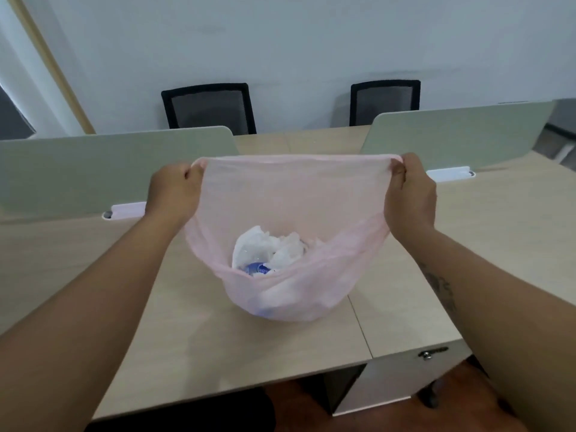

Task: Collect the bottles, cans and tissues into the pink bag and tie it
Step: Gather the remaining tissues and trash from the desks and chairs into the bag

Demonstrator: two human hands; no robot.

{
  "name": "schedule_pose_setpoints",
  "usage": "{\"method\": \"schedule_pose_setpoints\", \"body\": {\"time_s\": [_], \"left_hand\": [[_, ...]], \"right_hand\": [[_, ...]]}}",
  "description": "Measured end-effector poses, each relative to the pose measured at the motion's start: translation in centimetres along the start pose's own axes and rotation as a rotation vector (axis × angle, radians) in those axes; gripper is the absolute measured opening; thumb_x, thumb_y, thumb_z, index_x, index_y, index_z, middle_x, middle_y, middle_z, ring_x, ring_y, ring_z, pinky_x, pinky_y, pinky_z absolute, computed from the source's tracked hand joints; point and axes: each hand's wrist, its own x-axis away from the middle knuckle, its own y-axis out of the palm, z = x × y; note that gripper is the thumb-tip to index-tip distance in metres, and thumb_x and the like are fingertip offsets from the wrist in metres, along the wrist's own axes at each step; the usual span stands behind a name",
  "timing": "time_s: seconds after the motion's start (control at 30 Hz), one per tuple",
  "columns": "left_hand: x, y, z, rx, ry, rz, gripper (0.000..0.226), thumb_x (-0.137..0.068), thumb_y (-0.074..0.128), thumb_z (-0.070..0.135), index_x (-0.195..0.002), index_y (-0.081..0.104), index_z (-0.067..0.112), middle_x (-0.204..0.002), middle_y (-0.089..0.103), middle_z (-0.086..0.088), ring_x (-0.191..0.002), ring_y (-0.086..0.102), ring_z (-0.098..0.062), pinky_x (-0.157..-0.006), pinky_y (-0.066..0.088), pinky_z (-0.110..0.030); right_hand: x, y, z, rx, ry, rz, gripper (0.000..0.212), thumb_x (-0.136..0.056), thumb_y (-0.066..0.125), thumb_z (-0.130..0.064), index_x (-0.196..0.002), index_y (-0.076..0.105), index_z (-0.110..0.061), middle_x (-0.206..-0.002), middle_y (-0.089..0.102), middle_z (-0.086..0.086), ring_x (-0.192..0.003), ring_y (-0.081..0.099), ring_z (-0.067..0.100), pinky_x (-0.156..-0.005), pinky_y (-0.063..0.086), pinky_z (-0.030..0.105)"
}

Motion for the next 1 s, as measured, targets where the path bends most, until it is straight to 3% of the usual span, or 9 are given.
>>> {"method": "schedule_pose_setpoints", "body": {"time_s": [0.23,0.37,0.5,0.63,0.77,0.83,0.9,1.0], "left_hand": [[3.9,3.1,4.5,0.135,0.084,-0.123,0.039,-0.104,0.039,0.036,-0.087,0.058,0.006,-0.073,0.052,-0.002,-0.076,0.048,-0.027,-0.064,0.029,-0.033],[7.7,3.8,8.2,0.129,0.128,-0.167,0.035,-0.105,0.039,0.034,-0.085,0.055,0.01,-0.069,0.049,0.004,-0.074,0.046,-0.026,-0.061,0.025,-0.032],[12.8,3.5,10.5,0.136,0.104,-0.117,0.036,-0.105,0.038,0.034,-0.085,0.054,0.009,-0.068,0.049,0.002,-0.073,0.046,-0.027,-0.056,0.027,-0.036],[18.3,2.1,10.8,0.075,0.059,-0.096,0.036,-0.104,0.038,0.035,-0.084,0.053,0.009,-0.07,0.051,0.0,-0.074,0.049,-0.029,-0.062,0.032,-0.034],[24.7,-0.4,8.7,-0.093,-0.013,-0.076,0.034,-0.1,0.041,0.046,-0.085,0.051,0.017,-0.071,0.055,-0.002,-0.077,0.056,-0.032,-0.067,0.043,-0.037],[27.9,-3.3,6.7,-0.219,-0.095,-0.074,0.034,-0.096,0.046,0.054,-0.096,0.054,0.022,-0.079,0.061,0.001,-0.084,0.059,-0.03,-0.072,0.048,-0.039],[30.8,-7.5,3.7,-0.42,-0.141,-0.027,0.039,-0.092,0.051,0.055,-0.11,0.057,0.021,-0.099,0.067,-0.004,-0.1,0.058,-0.034,-0.081,0.049,-0.042],[35.2,-14.8,-1.9,-0.767,-0.34,-0.038,0.053,-0.088,0.054,0.056,-0.127,0.054,0.021,-0.131,0.056,-0.015,-0.12,0.045,-0.042,-0.093,0.043,-0.048]], "right_hand": [[-1.0,-8.2,1.1,-0.005,0.044,0.131,0.024,-0.101,0.029,-0.019,-0.096,0.051,-0.013,-0.076,0.052,0.004,-0.071,0.045,0.025,-0.057,0.03,0.033],[0.1,-12.3,2.6,-0.134,0.185,0.168,0.023,-0.103,0.029,-0.021,-0.091,0.049,-0.018,-0.068,0.043,-0.009,-0.073,0.044,0.02,-0.059,0.028,0.029],[3.0,-15.3,3.7,-0.273,0.202,0.159,0.025,-0.104,0.031,-0.024,-0.087,0.046,-0.015,-0.067,0.043,-0.008,-0.063,0.04,0.014,-0.057,0.026,0.026],[5.3,-17.8,4.3,-0.402,0.229,0.101,0.026,-0.104,0.03,-0.027,-0.086,0.045,-0.015,-0.071,0.046,-0.008,-0.063,0.042,0.006,-0.059,0.03,0.027],[9.2,-18.1,4.7,-0.472,0.235,-0.033,0.028,-0.104,0.031,-0.029,-0.088,0.05,-0.015,-0.075,0.049,-0.009,-0.076,0.048,0.017,-0.069,0.035,0.027],[11.9,-17.8,4.7,-0.462,0.226,-0.105,0.028,-0.104,0.031,-0.028,-0.09,0.051,-0.015,-0.074,0.05,-0.009,-0.077,0.049,0.019,-0.066,0.035,0.028],[14.8,-17.4,4.7,-0.45,0.204,-0.183,0.028,-0.104,0.03,-0.027,-0.086,0.049,-0.015,-0.072,0.049,-0.007,-0.071,0.047,0.017,-0.06,0.036,0.03],[18.6,-16.9,4.6,-0.42,0.192,-0.266,0.03,-0.104,0.029,-0.028,-0.085,0.047,-0.013,-0.07,0.048,-0.004,-0.063,0.044,0.012,-0.057,0.035,0.028]]}}
